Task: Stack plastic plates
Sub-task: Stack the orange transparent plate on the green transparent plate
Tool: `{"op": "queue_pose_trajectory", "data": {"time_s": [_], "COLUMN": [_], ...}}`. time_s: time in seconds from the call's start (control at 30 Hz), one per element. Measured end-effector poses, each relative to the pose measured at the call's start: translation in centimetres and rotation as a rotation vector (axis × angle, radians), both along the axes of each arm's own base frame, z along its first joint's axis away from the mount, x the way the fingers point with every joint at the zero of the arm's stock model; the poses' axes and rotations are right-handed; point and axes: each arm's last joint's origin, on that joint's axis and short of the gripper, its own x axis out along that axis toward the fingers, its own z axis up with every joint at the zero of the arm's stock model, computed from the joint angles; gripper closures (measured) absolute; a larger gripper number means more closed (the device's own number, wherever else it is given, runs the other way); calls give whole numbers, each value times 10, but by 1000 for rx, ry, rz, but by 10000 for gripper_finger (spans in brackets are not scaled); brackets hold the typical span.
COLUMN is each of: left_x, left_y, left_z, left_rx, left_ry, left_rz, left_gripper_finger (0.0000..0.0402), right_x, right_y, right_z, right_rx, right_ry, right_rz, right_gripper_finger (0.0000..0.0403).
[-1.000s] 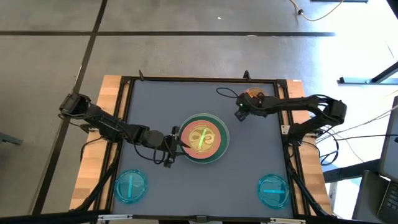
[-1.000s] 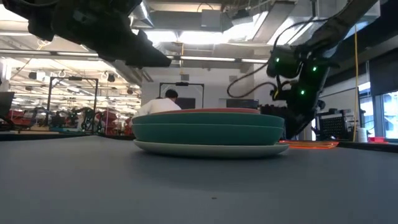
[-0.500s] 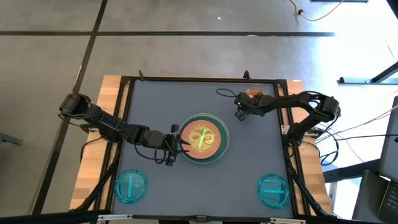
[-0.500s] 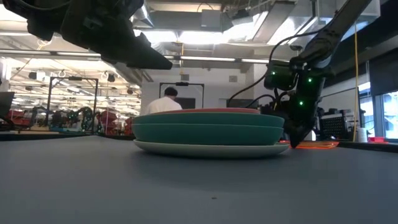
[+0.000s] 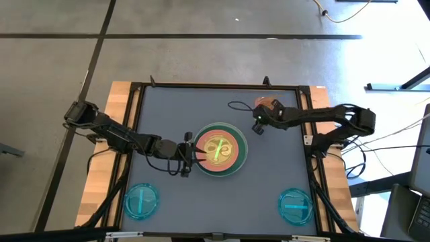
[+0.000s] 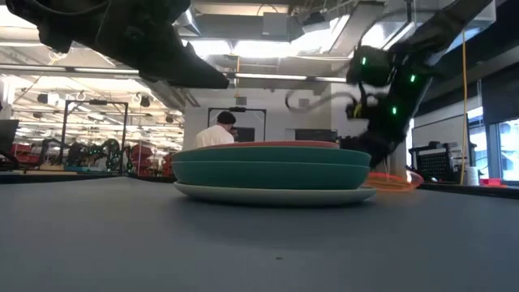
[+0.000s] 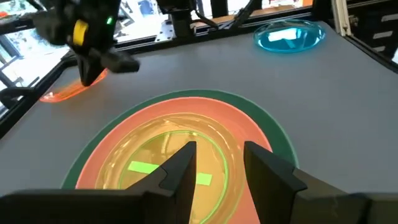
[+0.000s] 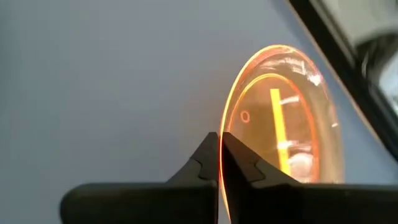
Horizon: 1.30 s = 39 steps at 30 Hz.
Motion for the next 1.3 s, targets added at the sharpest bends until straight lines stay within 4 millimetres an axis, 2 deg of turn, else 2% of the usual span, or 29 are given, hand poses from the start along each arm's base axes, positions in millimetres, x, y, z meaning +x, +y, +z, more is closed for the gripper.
{"op": "queue_pose_trajectory", "data": {"time_s": [0.17,0.3,0.53,0.77,0.9,1.03,1.2,1.3], "left_x": [0,0,-1,-8,-15,-24,-31,-32], "left_y": [0,0,-1,-9,-20,-35,-49,-54], "left_z": [0,-1,-1,-7,-3,0,-6,-10], "left_rx": [-15,-18,-28,-69,-125,-194,-242,-233], "left_ry": [3,4,8,93,104,118,147,135], "left_rz": [6,7,7,-1,-21,-49,-9,19], "left_gripper_finger": [275,275,275,275,275,275,275,275], "right_x": [17,32,53,65,70,72,74,74], "right_y": [35,61,111,151,161,164,163,162], "right_z": [26,37,43,39,26,16,13,12], "right_rx": [-51,-93,-91,-104,-66,57,106,122], "right_ry": [-122,-210,-364,-479,-468,-476,-489,-499], "right_rz": [189,334,719,977,1030,1036,959,909], "right_gripper_finger": [399,400,398,398,397,397,394,371]}}
